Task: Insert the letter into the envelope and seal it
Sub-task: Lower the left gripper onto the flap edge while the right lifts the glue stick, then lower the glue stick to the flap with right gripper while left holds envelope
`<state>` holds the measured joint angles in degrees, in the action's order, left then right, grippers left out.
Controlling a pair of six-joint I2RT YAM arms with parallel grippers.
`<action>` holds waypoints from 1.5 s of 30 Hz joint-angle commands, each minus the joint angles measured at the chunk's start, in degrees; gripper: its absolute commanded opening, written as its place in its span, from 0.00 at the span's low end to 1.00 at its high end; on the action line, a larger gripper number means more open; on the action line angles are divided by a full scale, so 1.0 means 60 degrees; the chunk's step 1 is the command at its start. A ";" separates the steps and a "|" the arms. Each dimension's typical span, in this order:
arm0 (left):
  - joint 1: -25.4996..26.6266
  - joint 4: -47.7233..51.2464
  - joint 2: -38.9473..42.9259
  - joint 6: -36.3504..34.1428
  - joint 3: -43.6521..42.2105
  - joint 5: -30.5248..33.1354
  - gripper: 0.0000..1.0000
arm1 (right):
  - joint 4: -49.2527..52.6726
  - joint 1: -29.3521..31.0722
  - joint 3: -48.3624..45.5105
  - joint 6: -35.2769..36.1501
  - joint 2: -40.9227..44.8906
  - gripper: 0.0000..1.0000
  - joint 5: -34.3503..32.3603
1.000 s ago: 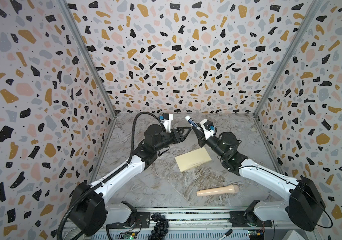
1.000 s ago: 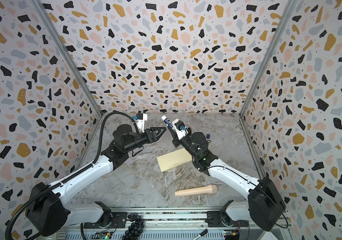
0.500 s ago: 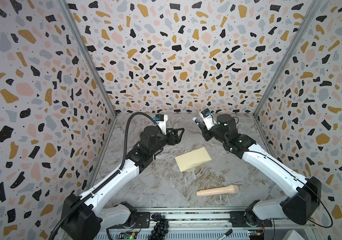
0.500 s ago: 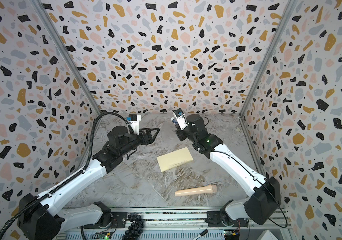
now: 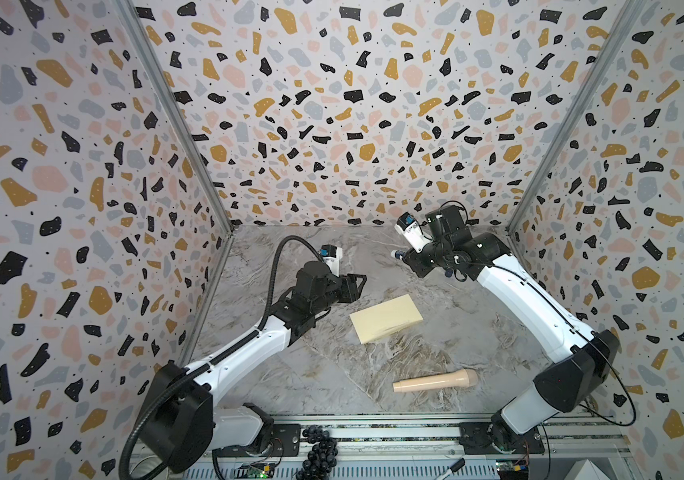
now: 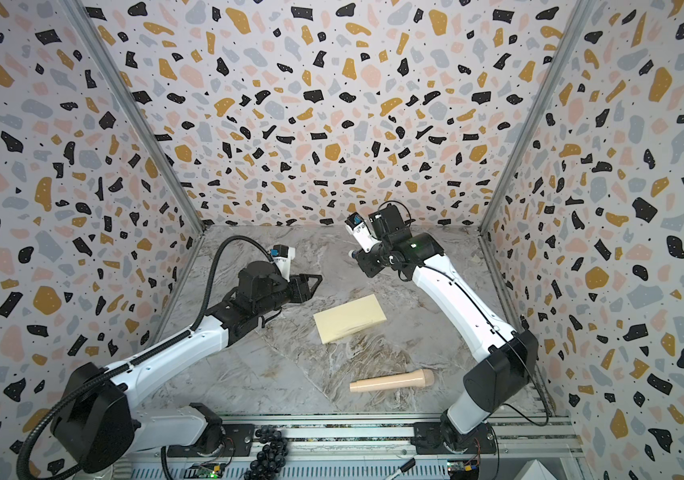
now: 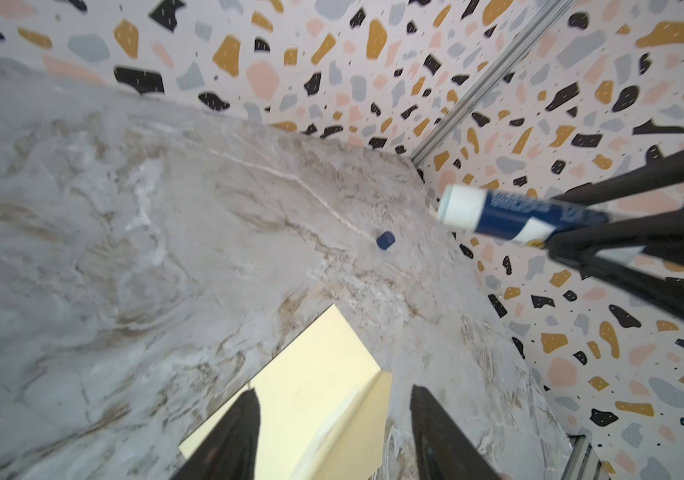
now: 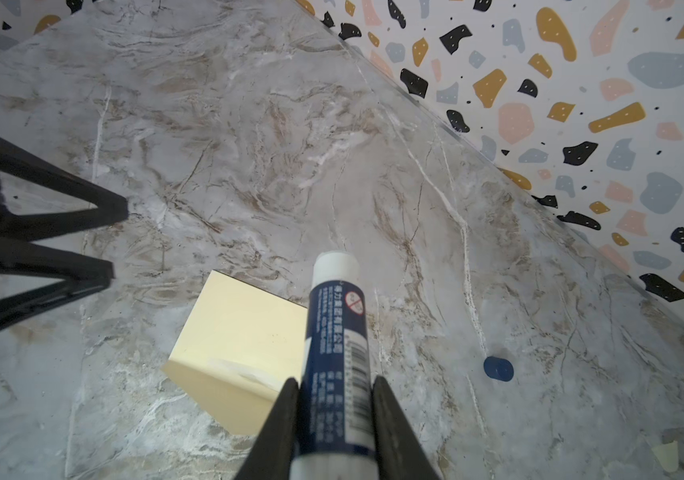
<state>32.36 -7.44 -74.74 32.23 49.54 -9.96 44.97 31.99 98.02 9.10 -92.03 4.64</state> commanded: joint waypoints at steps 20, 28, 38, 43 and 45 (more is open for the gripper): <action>0.2296 0.0604 -0.4030 -0.1567 0.1326 0.0362 0.13 | 0.1141 -0.0850 -0.0407 -0.0082 0.0240 0.00 0.0617; 0.2808 0.0852 -0.4826 -0.2068 0.1476 0.0682 0.08 | 0.1010 -0.1113 -0.0898 -0.0070 0.0552 0.00 0.0853; 0.3115 0.1168 -0.5276 -0.2639 0.1139 0.1498 0.00 | 0.1056 -0.1204 -0.0985 -0.0081 0.0695 0.00 0.0897; 0.3184 0.1246 -0.5343 -0.2731 0.0952 0.1849 0.00 | 0.1196 -0.1206 -0.1003 -0.0136 0.0642 0.00 0.0953; 0.3179 0.1144 -0.5195 -0.2665 0.0860 0.1782 0.00 | 0.1271 -0.1200 -0.1001 -0.0154 0.0640 0.00 0.0958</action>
<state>51.18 -1.85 -106.39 17.12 56.60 -0.80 51.44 24.97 91.96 8.86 -90.76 9.69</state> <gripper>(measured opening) 0.047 0.281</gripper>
